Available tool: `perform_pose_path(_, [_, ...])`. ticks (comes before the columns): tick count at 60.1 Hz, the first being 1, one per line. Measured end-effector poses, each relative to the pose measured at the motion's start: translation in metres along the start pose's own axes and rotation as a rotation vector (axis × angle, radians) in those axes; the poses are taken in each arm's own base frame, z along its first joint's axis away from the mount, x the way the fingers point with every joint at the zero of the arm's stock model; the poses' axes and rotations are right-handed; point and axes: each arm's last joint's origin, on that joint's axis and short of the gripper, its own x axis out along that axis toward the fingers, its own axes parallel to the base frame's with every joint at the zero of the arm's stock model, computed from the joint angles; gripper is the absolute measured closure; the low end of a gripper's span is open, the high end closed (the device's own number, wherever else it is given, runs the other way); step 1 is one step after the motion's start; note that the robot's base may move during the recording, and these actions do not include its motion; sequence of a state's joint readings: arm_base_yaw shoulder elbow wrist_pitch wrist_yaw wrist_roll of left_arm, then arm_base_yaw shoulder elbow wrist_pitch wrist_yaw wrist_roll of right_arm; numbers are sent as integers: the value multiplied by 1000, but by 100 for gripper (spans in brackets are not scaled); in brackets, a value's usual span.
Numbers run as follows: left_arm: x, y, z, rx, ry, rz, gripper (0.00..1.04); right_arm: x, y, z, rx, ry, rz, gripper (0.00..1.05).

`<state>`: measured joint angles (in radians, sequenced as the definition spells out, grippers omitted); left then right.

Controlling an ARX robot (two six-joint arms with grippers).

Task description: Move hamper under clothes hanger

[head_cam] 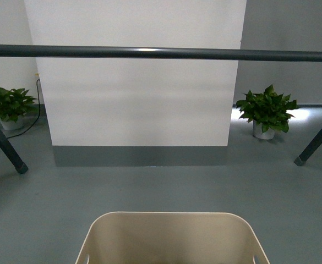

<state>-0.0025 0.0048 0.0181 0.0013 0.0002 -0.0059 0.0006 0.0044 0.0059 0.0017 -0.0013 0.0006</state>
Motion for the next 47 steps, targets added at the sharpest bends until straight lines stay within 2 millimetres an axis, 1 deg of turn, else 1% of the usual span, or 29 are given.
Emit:
perform_pose_path(2, [0, 0, 0, 0, 0, 0, 95, 0, 0, 0, -1, 0, 0, 101])
perform_pose_path(3, [0, 0, 0, 0, 0, 0, 91, 0, 0, 0, 0, 0, 0, 98])
perform_pose_path(5, [0, 0, 0, 0, 0, 0, 87, 0, 0, 0, -1, 0, 0, 95])
perform_pose_path(7, [0, 0, 0, 0, 0, 0, 82, 0, 0, 0, -1, 0, 0, 89])
perform_pose_path(11, [0, 0, 0, 0, 0, 0, 68, 0, 0, 0, 0, 0, 0, 75])
perform_pose_path(20, [0, 0, 0, 0, 0, 0, 48, 0, 0, 0, -1, 0, 0, 56])
perform_pose_path(23, [0, 0, 0, 0, 0, 0, 39, 0, 0, 0, -1, 0, 0, 47])
perform_pose_path(26, [0, 0, 0, 0, 0, 0, 34, 0, 0, 0, -1, 0, 0, 42])
perform_pose_path(29, [0, 0, 0, 0, 0, 0, 25, 0, 0, 0, -1, 0, 0, 33])
perform_pose_path(31, [0, 0, 0, 0, 0, 0, 21, 0, 0, 0, -1, 0, 0, 30])
perform_pose_path(35, [0, 0, 0, 0, 0, 0, 11, 0, 0, 0, -1, 0, 0, 19])
perform_pose_path(37, [0, 0, 0, 0, 0, 0, 7, 0, 0, 0, 0, 0, 0, 15])
perform_pose_path(38, [0, 0, 0, 0, 0, 0, 5, 0, 0, 0, -1, 0, 0, 12])
perform_pose_path(40, [0, 0, 0, 1, 0, 0, 6, 0, 0, 0, 0, 0, 0, 6])
perform_pose_path(47, [0, 0, 0, 1, 0, 0, 7, 0, 0, 0, 0, 0, 0, 8])
